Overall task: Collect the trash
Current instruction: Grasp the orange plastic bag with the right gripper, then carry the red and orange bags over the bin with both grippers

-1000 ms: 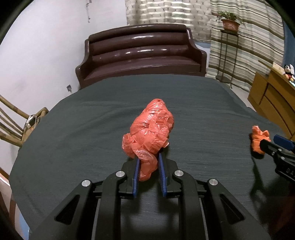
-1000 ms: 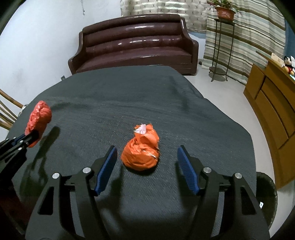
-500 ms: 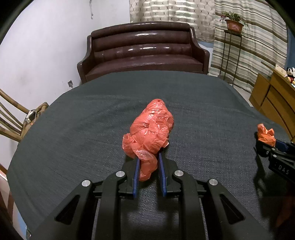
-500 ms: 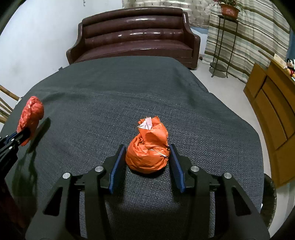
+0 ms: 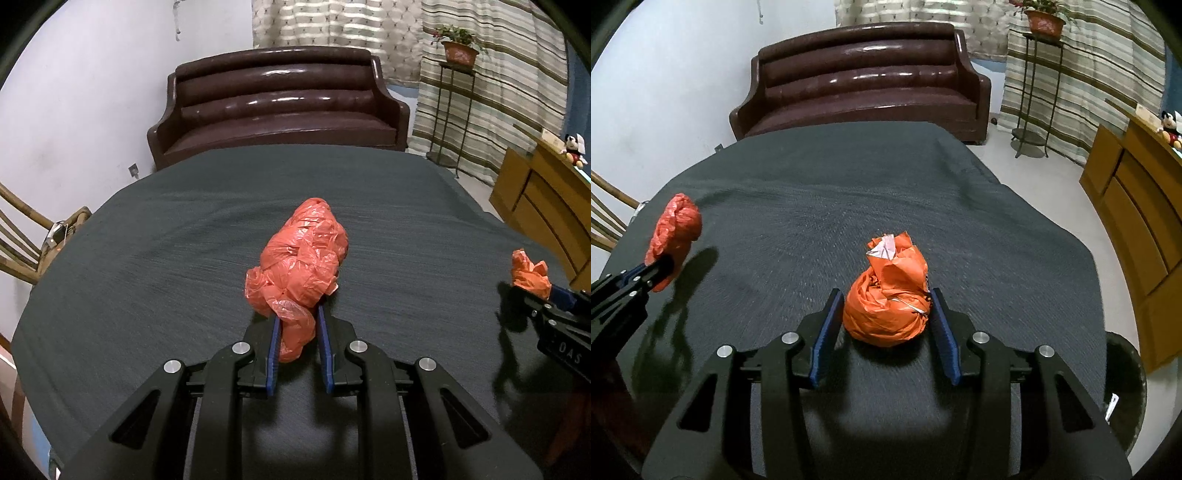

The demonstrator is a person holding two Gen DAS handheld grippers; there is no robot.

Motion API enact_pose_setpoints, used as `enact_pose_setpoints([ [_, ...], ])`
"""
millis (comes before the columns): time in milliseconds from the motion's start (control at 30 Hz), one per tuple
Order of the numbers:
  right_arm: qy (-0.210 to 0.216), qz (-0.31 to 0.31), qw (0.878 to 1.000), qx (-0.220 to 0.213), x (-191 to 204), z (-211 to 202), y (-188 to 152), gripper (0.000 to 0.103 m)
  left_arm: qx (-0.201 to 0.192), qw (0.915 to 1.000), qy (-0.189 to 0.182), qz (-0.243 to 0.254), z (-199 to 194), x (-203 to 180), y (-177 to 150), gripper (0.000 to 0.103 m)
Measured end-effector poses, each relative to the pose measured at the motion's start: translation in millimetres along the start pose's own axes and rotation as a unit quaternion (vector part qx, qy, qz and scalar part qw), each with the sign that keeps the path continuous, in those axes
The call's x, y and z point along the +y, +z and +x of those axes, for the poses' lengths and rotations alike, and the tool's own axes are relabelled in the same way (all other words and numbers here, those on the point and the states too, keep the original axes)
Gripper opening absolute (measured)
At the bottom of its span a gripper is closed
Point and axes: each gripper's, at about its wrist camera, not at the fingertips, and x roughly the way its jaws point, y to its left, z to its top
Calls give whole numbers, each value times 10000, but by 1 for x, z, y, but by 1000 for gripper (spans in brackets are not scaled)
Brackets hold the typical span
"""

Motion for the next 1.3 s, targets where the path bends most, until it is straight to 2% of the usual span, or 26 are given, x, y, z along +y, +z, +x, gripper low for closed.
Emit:
enact_pose_setpoints([
  [300, -77, 191, 9996, -204, -19, -39, -24, 46, -81, 9994, -296, 174, -21, -25, -9, 19],
  [567, -294, 426, 9981, -340, -52, -71, -48, 46, -172, 9968, -652, 439, -44, -65, -22, 19],
  [933, -785, 842, 9923, -459, -115, -110, -86, 46, -203, 9882, -1196, 932, -68, -131, -39, 19],
  [1300, -1120, 1264, 9841, -556, -174, -136, -111, 46, -204, 9786, -1547, 1342, -78, -184, -48, 19],
])
